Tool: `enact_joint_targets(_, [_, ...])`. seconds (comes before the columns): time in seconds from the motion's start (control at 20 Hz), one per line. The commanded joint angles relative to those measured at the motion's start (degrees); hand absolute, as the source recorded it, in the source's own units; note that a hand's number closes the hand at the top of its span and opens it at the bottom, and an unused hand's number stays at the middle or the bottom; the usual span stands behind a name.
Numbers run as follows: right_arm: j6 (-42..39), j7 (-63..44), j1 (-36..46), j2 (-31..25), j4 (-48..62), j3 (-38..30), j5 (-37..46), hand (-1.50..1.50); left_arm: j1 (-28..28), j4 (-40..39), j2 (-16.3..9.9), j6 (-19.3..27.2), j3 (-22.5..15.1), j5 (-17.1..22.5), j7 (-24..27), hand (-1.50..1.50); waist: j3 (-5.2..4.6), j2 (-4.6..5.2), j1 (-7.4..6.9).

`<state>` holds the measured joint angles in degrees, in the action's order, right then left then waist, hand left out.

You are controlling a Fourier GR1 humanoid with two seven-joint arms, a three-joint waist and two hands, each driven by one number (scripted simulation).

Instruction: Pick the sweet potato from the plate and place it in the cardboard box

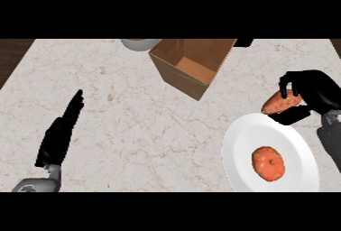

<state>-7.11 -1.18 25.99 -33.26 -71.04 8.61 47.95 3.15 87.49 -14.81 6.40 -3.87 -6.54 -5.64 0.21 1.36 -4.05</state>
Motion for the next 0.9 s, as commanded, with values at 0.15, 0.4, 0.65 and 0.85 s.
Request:
enact_joint_targets(0.15, [-2.8, 21.7, 14.3, -3.3, 15.6, -7.2, -9.1, 1.5, 0.4, -0.7, 1.3, 1.0, -0.2, -0.8, 0.0, 0.0, -0.07, -0.5, 1.07])
enact_joint_targets(0.4, [-8.4, 29.6, 19.8, -0.5, 18.8, -14.1, -20.5, 1.5, -2.4, 0.4, 1.0, 0.8, 0.2, -0.5, 1.0, 0.0, -0.09, -0.74, 1.14])
enact_joint_targets(0.65, [-12.4, 30.7, 27.5, 3.5, 21.7, -13.5, -22.1, 1.5, 0.5, 0.4, -0.6, 0.0, 2.5, -0.1, -2.3, 0.0, -0.19, -1.06, 2.55])
enact_joint_targets(0.85, [-13.9, 25.5, 33.1, 8.1, 22.5, -11.7, -21.5, 1.5, -2.6, -1.3, 0.9, 0.8, 2.3, -0.9, 2.1, 0.0, -0.25, -1.21, 2.86])
